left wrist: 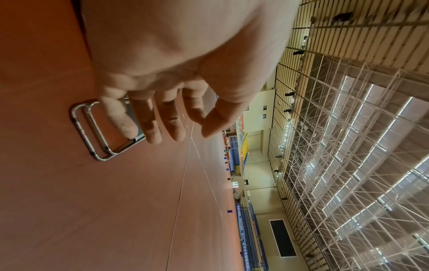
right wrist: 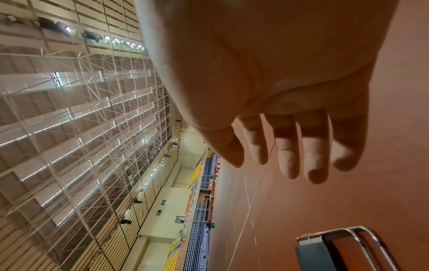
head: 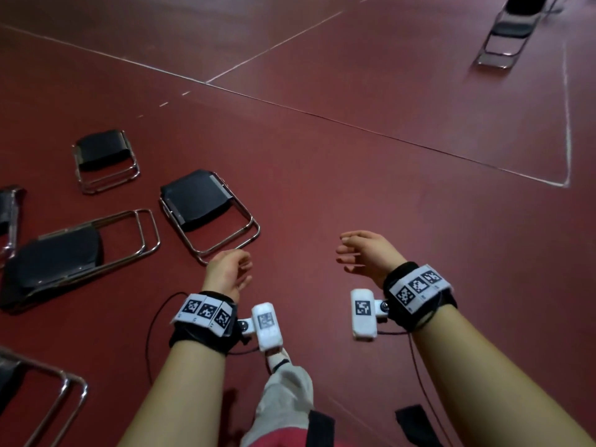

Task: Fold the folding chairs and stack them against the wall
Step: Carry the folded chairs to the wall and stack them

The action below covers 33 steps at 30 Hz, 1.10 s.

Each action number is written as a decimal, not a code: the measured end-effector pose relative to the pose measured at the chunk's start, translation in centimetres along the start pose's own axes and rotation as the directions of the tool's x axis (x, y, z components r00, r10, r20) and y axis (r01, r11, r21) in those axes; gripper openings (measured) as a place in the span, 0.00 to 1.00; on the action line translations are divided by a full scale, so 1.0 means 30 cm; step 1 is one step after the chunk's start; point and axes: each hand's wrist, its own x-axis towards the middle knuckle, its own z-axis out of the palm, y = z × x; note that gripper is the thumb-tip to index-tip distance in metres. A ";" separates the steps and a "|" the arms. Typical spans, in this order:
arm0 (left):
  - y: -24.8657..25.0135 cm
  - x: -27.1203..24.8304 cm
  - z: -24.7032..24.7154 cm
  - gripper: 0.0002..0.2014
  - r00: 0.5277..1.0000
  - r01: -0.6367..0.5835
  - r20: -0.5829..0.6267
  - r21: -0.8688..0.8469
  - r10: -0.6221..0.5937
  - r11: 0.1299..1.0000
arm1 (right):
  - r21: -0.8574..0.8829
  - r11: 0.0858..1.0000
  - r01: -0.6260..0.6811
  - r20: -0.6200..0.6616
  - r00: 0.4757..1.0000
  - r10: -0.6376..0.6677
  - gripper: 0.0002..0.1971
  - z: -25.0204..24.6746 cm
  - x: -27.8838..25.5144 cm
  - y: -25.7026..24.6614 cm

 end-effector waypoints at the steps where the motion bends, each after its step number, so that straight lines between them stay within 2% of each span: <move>1: 0.048 0.097 0.027 0.08 1.000 0.006 0.002 -0.006 -0.006 1.000 | 0.003 1.000 -0.001 0.001 1.000 0.001 0.05 0.027 0.102 -0.050; 4: 0.223 0.343 0.100 0.06 1.000 0.015 -0.007 -0.011 -0.015 1.000 | 0.010 1.000 -0.024 0.005 1.000 0.024 0.05 0.102 0.356 -0.208; 6: 0.357 0.494 0.143 0.05 0.999 -0.007 -0.054 -0.010 0.007 1.000 | 0.019 0.999 -0.037 -0.006 0.999 0.037 0.05 0.141 0.510 -0.312; 11: 0.625 0.802 0.305 0.07 0.996 -0.033 -0.078 0.032 0.036 0.999 | 0.050 0.997 -0.050 -0.034 0.998 0.052 0.05 0.167 0.848 -0.517; 15: 0.717 1.057 0.464 0.06 0.995 -0.010 -0.098 0.033 0.013 0.999 | 0.059 0.994 -0.088 -0.048 0.995 0.091 0.06 0.153 1.153 -0.615; 19: 0.800 1.337 0.661 0.07 0.997 0.051 -0.062 0.052 -0.048 0.997 | 0.035 0.992 -0.120 -0.014 0.993 0.120 0.06 0.135 1.504 -0.731; 25: 1.089 1.741 0.935 0.07 0.991 0.018 -0.132 -0.022 -0.021 1.000 | -0.036 0.996 -0.082 0.045 0.995 0.084 0.05 0.126 2.040 -1.072; 29: 1.248 1.959 1.022 0.06 0.983 0.016 -0.181 -0.074 -0.029 0.997 | -0.094 0.994 -0.057 0.087 0.994 0.066 0.06 0.176 2.333 -1.293; 33: 1.347 2.195 1.062 0.06 0.970 0.039 -0.236 -0.104 -0.063 0.994 | -0.144 0.987 -0.077 0.154 0.983 0.100 0.05 0.282 2.612 -1.418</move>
